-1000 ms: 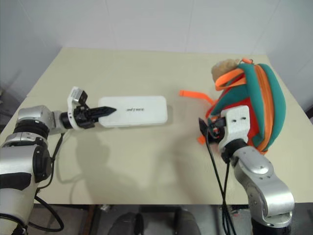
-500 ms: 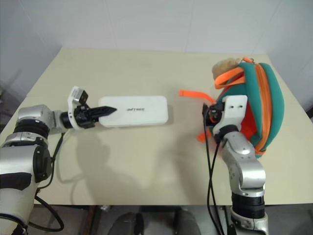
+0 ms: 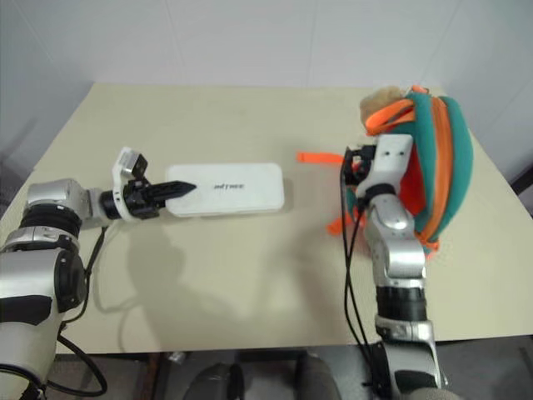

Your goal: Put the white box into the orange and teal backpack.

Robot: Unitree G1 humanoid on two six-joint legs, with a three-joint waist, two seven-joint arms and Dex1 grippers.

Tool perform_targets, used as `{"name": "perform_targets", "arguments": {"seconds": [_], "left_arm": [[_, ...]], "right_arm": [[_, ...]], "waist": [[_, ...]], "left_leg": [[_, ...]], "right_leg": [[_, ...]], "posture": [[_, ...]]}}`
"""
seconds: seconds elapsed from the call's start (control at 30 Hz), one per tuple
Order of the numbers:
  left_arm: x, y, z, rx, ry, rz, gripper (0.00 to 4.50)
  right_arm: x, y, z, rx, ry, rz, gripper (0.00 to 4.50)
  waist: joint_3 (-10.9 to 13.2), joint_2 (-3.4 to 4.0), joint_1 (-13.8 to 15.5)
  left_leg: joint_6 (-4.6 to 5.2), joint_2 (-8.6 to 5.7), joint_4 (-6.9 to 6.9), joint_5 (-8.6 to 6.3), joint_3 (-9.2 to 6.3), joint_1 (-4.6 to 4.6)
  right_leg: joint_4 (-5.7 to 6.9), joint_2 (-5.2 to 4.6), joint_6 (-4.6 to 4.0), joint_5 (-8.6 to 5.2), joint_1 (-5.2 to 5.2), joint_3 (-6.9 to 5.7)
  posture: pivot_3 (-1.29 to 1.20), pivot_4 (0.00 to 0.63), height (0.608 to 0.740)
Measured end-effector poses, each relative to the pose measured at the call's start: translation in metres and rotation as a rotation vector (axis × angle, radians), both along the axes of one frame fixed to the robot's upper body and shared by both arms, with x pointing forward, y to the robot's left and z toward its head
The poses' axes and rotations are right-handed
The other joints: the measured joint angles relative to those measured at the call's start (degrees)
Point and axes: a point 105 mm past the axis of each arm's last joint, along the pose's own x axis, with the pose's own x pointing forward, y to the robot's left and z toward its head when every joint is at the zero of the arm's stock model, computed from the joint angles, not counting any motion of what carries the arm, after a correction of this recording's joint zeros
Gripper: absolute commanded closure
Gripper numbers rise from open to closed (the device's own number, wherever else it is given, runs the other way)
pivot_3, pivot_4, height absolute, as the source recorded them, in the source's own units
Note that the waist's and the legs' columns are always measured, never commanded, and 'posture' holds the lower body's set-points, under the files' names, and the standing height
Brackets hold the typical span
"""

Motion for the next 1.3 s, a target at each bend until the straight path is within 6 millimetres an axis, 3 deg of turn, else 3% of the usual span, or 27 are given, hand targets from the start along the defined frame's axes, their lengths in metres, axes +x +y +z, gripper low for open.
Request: {"name": "perform_targets", "arguments": {"seconds": [0.1, 0.4, 0.47, 0.7, 0.97, 1.3], "left_arm": [[0.000, 0.001, 0.002, 0.000, -0.002, 0.002, 3.21], [-0.005, 0.010, -0.005, 0.004, 0.025, 0.022, 3.21], [-0.005, 0.010, -0.006, 0.002, 0.030, 0.023, 3.21], [-0.006, 0.009, -0.001, -0.013, 0.007, 0.014, 3.21], [-0.008, 0.011, -0.003, -0.015, 0.010, 0.015, 3.21], [-0.006, 0.021, 0.005, 0.010, -0.029, 0.052, 3.21]], "right_arm": [[0.006, 0.003, -0.007, 0.035, 0.022, -0.002, 0.62], [0.007, 0.006, -0.008, 0.056, 0.019, 0.003, 3.59], [0.007, 0.005, -0.008, 0.057, 0.019, -0.007, 3.95], [0.007, 0.009, -0.009, 0.047, 0.019, 0.007, 3.96], [-0.013, 0.050, 0.000, 0.066, 0.061, 0.365, 3.96], [-0.040, 0.069, 0.007, 0.027, 0.120, 0.603, 3.96]], "waist": [[0.00, 0.00, 0.03], [0.00, 0.01, 0.09], [0.00, 0.01, 0.09], [0.00, 0.01, 0.06], [0.01, 0.02, -0.18], [0.01, 0.02, -0.34]], "left_leg": [[-0.05, -0.02, -0.18, 0.03, 0.03, 0.00], [-0.07, -0.06, -0.30, 0.05, 0.06, 0.02], [-0.08, -0.05, -0.31, 0.09, 0.07, 0.02], [-0.12, -0.05, -0.34, 0.14, 0.05, 0.06], [-0.11, -0.04, -0.45, 0.14, 0.06, 0.06], [-0.11, -0.03, -0.46, 0.14, 0.08, 0.06]], "right_leg": [[-0.02, -0.02, -0.01, 0.00, -0.07, 0.00], [-0.05, -0.03, -0.01, 0.00, -0.13, -0.02], [-0.04, -0.03, -0.01, -0.01, -0.13, -0.02], [-0.02, -0.03, -0.01, 0.00, -0.12, 0.00], [-0.04, -0.02, -0.01, -0.01, -0.16, 0.00], [-0.04, -0.02, -0.02, -0.01, -0.20, 0.00]], "posture": [[0.00, 0.150, 0.740], [0.00, 0.150, 0.740], [0.00, 0.150, 0.740], [0.00, 0.150, 0.740], [0.00, 0.150, 0.740], [0.00, 0.150, 0.740]]}}
